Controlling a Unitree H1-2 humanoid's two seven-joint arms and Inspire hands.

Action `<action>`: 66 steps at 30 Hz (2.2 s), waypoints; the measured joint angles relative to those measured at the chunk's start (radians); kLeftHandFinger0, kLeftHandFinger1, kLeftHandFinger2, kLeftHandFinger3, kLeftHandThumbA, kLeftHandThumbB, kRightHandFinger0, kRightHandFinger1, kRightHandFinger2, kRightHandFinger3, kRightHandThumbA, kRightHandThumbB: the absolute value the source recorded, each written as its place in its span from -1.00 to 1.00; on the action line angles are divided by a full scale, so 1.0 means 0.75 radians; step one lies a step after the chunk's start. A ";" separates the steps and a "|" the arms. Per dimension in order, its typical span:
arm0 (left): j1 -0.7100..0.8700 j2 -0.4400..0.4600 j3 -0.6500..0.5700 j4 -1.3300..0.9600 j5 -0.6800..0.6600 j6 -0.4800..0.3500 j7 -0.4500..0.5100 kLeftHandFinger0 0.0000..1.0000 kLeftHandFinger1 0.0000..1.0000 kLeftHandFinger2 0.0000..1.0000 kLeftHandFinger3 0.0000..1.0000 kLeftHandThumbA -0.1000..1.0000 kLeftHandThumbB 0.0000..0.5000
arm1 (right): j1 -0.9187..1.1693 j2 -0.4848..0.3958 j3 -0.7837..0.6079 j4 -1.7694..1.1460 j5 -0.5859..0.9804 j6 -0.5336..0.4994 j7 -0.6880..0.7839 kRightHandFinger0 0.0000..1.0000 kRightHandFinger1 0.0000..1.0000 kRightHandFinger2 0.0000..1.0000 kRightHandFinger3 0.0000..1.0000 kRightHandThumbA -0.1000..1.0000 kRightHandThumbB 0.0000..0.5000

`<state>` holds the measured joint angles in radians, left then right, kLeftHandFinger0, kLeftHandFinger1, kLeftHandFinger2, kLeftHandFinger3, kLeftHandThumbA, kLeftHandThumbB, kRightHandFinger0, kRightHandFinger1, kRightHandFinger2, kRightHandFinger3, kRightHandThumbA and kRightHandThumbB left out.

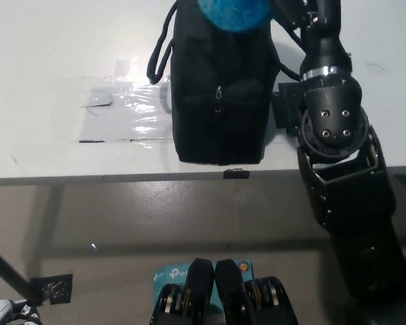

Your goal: The robot uses its right hand to pick up a stack of plates kept in the middle of the desk and put it inside a bag kept next to it

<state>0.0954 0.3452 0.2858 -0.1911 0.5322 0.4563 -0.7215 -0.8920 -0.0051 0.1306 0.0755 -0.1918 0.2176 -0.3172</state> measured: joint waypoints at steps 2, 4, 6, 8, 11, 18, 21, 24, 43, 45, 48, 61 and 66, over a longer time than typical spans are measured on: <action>0.000 -0.001 0.001 -0.007 0.002 0.000 0.000 0.72 0.79 0.93 0.90 -0.76 -1.00 | 0.004 -0.013 0.014 -0.001 -0.044 -0.012 -0.004 -1.00 -1.00 -1.00 -0.99 -1.00 0.25; 0.000 -0.001 0.001 -0.011 0.001 0.000 0.000 0.71 0.79 0.94 0.90 -0.76 -1.00 | 0.015 -0.019 0.032 -0.001 -0.092 -0.025 -0.009 -1.00 -1.00 -1.00 -1.00 -1.00 0.12; 0.000 -0.001 0.001 -0.011 0.000 0.000 0.000 0.75 0.81 0.96 0.90 -0.75 -1.00 | 0.031 -0.022 0.052 -0.001 -0.130 -0.042 -0.011 -1.00 -1.00 -1.00 -1.00 -1.00 0.05; 0.000 -0.001 0.002 -0.010 0.001 0.000 0.000 0.74 0.80 0.95 0.91 -0.75 -1.00 | 0.049 -0.030 0.073 0.007 -0.166 -0.063 -0.014 -1.00 -1.00 -1.00 -1.00 -1.00 -0.04; 0.001 0.000 0.001 -0.010 0.000 0.000 0.000 0.74 0.80 0.95 0.91 -0.74 -1.00 | 0.066 -0.044 0.093 0.027 -0.216 -0.099 -0.018 -1.00 -1.00 -1.00 -1.00 -1.00 -0.01; 0.000 0.000 0.000 -0.010 0.002 0.000 0.000 0.77 0.82 0.96 0.90 -0.73 -0.98 | 0.084 -0.042 0.095 0.037 -0.284 -0.138 -0.020 -1.00 -1.00 -1.00 -0.99 -1.00 -0.06; 0.000 0.000 0.000 -0.010 0.001 0.000 0.000 0.76 0.80 0.94 0.90 -0.70 -0.98 | 0.110 -0.029 0.103 0.038 -0.312 -0.150 -0.021 -1.00 -1.00 -1.00 -0.99 -1.00 -0.04; 0.000 0.000 0.000 -0.010 0.000 0.000 0.000 0.80 0.83 0.96 0.89 -0.73 -1.00 | 0.136 -0.016 0.115 0.046 -0.340 -0.161 -0.024 -1.00 -1.00 -0.98 -0.99 -1.00 -0.03; -0.002 -0.007 0.003 -0.011 0.013 0.000 -0.003 0.98 0.89 1.00 0.97 -0.70 -1.00 | 0.159 0.059 0.080 0.248 -0.413 -0.210 -0.129 -1.00 -1.00 -0.82 -0.87 -1.00 -0.26; -0.003 -0.008 0.002 -0.011 0.016 0.000 -0.003 0.97 0.89 1.00 0.97 -0.69 -1.00 | 0.152 0.060 0.073 0.294 -0.422 -0.211 -0.145 -1.00 -1.00 -0.59 -0.78 -1.00 -0.47; -0.004 -0.011 0.003 -0.011 0.024 0.000 -0.004 0.98 0.89 1.00 0.98 -0.70 -1.00 | 0.113 0.064 0.051 0.386 -0.424 -0.209 -0.168 -1.00 -1.00 -0.66 -0.82 -1.00 -0.68; -0.006 -0.029 0.008 -0.011 0.054 0.000 -0.010 0.90 0.89 0.98 1.00 -0.75 -0.99 | -0.138 0.083 0.056 0.838 -0.434 -0.144 -0.191 -1.00 -1.00 -0.62 -0.78 -1.00 -0.95; -0.006 -0.030 0.010 -0.011 0.064 0.000 -0.029 0.86 0.88 0.99 1.00 -0.78 -1.00 | -0.192 0.081 0.081 0.864 -0.434 -0.055 -0.126 -1.00 -1.00 -0.58 -0.72 -1.00 -0.93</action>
<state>0.0912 0.3229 0.2934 -0.1994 0.5801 0.4565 -0.7429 -1.0363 0.0559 0.1916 0.7237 -0.5172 0.1760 -0.4120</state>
